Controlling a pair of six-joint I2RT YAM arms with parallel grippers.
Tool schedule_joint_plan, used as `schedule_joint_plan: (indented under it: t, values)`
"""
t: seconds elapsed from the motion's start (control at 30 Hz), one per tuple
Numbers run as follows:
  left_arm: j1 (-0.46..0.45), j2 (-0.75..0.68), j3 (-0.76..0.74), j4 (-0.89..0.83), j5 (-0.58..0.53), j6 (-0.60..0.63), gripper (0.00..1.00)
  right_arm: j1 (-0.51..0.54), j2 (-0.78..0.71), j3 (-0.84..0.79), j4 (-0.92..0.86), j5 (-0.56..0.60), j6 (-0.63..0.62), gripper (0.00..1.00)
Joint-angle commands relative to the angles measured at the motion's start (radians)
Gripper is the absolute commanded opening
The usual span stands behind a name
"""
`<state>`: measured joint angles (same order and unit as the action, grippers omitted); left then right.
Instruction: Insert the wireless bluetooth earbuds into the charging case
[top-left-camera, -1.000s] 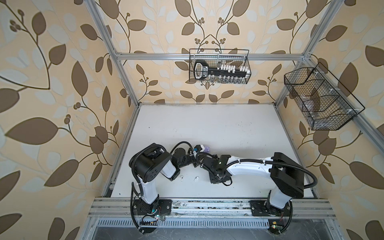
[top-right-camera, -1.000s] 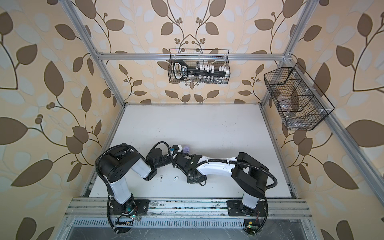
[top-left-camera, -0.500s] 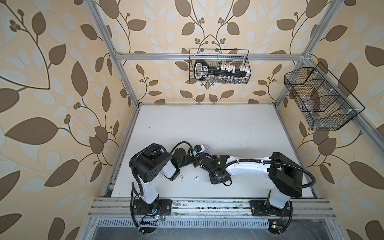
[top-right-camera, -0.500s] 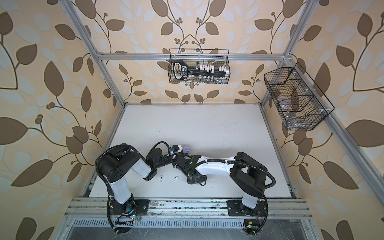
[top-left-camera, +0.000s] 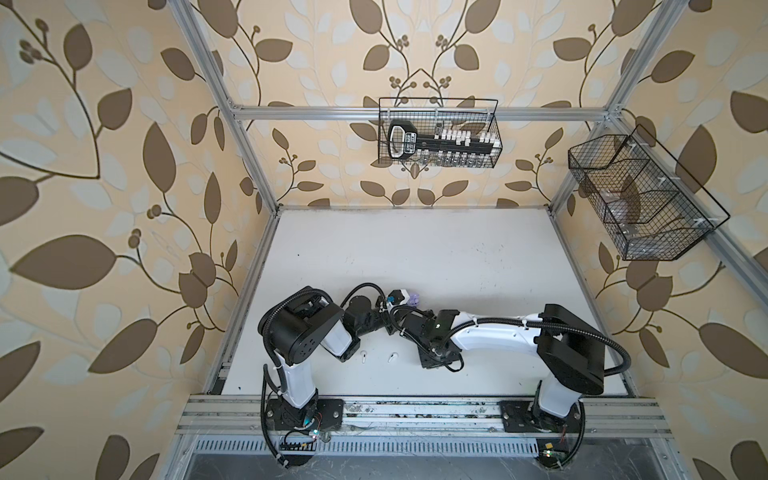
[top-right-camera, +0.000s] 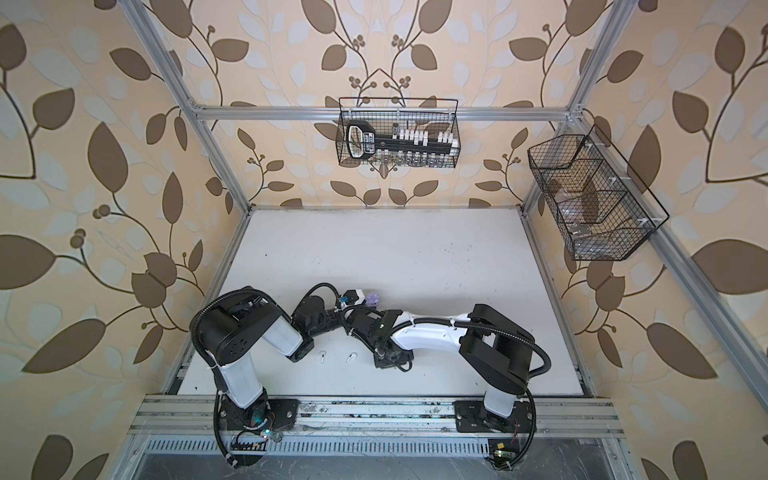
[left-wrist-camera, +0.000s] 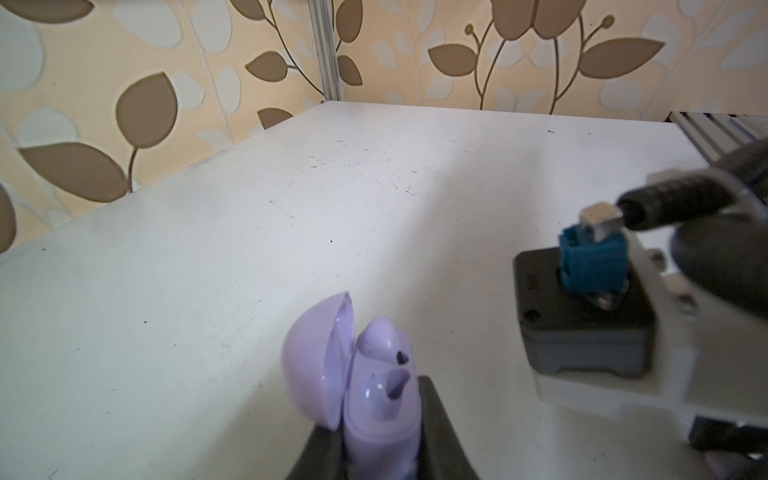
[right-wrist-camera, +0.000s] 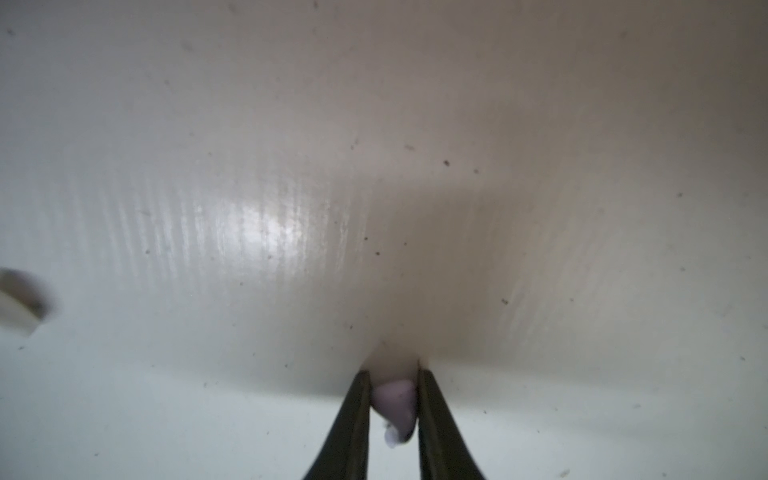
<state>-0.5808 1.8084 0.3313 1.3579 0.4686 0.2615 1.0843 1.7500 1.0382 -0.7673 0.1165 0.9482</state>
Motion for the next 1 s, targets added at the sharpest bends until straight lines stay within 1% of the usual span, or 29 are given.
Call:
schedule_joint_plan:
  t: [0.0,0.53,0.77,0.97]
  values:
    - [0.012,-0.012,0.007,0.065,0.013,0.016,0.08,0.002,0.004,0.029,-0.025,0.023,-0.002,0.20]
    - [0.010,-0.008,0.011,0.065,0.011,0.016,0.09,-0.003,-0.062,0.031,-0.004,0.065,0.006,0.18]
    - [0.011,-0.008,0.009,0.065,0.010,0.015,0.09,-0.003,-0.160,0.011,0.055,0.155,0.042,0.17]
    - [0.011,-0.011,0.011,0.065,0.011,0.015,0.09,0.004,-0.278,-0.028,0.128,0.274,0.055,0.16]
